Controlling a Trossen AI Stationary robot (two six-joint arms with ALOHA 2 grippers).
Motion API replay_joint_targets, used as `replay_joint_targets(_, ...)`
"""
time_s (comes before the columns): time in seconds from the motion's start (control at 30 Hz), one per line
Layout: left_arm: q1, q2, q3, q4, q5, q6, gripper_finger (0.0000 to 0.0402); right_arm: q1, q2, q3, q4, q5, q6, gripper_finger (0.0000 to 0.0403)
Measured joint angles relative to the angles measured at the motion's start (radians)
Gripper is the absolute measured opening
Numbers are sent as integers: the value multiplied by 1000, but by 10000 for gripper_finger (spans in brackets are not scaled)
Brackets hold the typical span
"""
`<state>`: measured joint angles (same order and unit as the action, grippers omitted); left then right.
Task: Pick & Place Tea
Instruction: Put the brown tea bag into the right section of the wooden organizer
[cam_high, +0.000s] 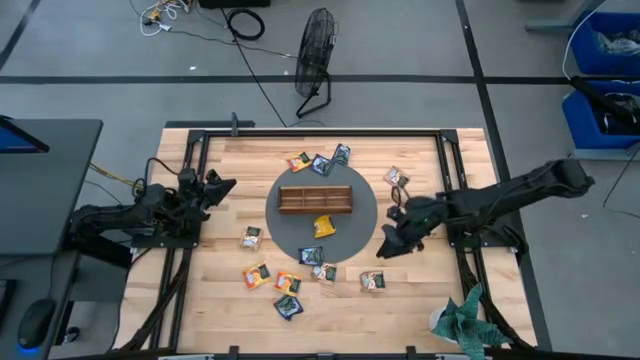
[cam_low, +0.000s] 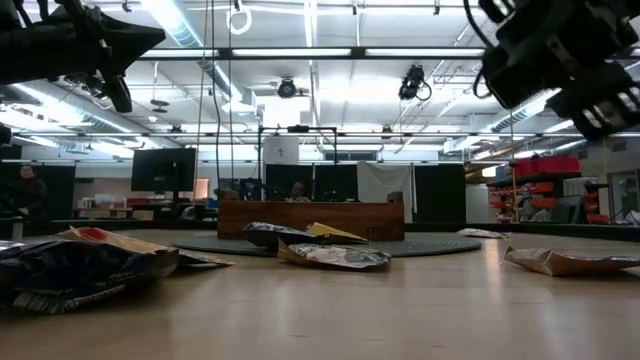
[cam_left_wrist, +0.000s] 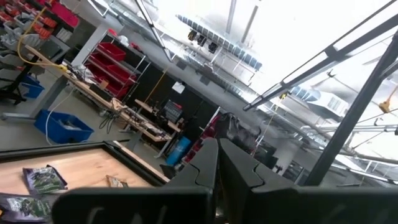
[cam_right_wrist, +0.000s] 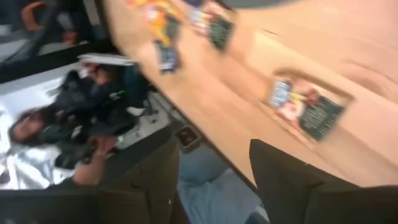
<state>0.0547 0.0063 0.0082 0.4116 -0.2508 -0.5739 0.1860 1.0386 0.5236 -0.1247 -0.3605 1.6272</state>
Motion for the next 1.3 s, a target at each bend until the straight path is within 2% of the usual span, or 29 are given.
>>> replay_joint_targets(0.23,0,0,0,11,0,0,18,87,115,0,-2,87,114,216)
replay_joint_targets(0.57,0,0,0,11,0,6,18,257,255,0,25,133,267,217)
replay_joint_targets(0.7,0,0,0,11,-1,8,18,281,309,0,49,140,299,217)
replay_joint_targets(0.93,0,0,0,11,0,-19,18,304,441,0,209,144,330,217)
replay_joint_targets(1.07,0,0,0,11,0,-25,18,321,477,0,211,157,334,217)
replay_joint_targets(1.3,0,0,0,11,0,-25,18,356,479,1,217,302,391,215)
